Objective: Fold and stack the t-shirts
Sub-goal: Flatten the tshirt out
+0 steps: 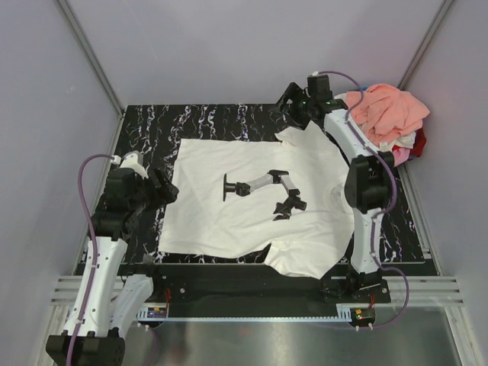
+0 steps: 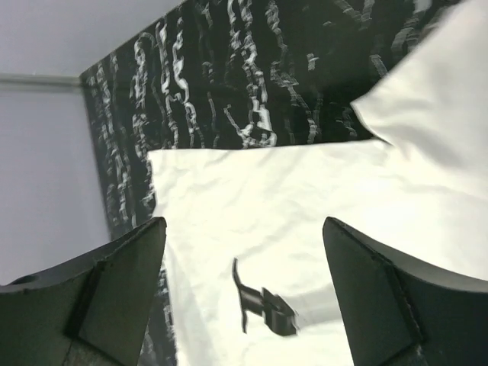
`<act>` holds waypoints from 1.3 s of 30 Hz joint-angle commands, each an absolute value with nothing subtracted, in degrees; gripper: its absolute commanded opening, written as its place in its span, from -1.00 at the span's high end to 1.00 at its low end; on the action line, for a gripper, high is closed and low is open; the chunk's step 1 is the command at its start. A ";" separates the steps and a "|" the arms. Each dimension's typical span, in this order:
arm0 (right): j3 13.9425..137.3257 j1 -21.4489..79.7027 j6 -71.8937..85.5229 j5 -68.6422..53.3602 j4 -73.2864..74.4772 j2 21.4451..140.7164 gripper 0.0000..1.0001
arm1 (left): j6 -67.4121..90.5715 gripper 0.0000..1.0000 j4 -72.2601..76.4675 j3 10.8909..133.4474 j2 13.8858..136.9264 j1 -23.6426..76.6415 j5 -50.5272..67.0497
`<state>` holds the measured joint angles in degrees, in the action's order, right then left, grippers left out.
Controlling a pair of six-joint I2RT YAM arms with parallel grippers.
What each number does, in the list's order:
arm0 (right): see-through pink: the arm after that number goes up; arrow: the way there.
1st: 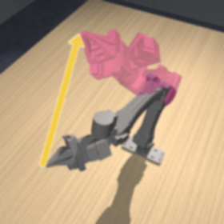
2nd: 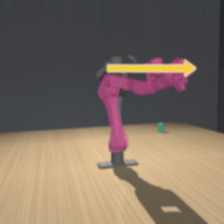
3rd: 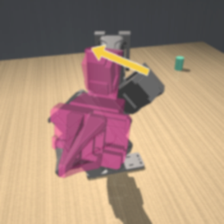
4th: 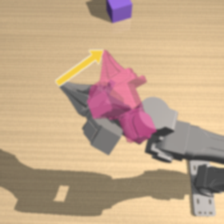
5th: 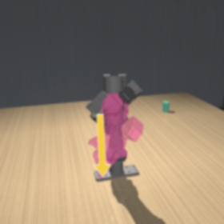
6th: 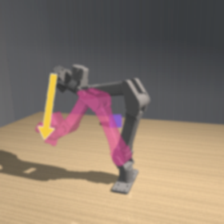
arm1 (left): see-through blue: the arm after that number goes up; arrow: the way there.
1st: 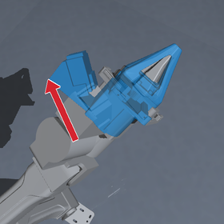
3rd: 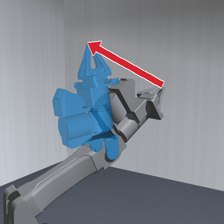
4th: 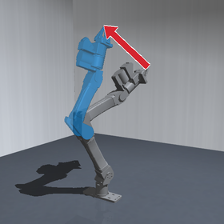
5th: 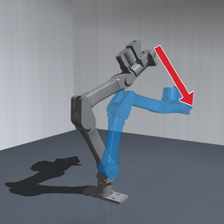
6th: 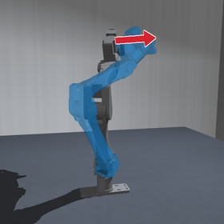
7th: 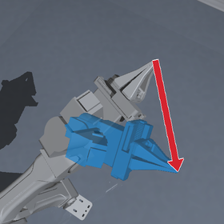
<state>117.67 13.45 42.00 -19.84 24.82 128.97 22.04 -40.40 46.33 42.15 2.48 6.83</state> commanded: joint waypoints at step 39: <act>143.51 12.83 20.65 5.88 67.14 153.45 -0.76 | 25.76 -0.57 -42.62 102.90 128.47 7.03 -2.80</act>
<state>137.45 12.80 21.02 6.39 64.23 148.03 27.75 -38.96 96.44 124.07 7.75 0.91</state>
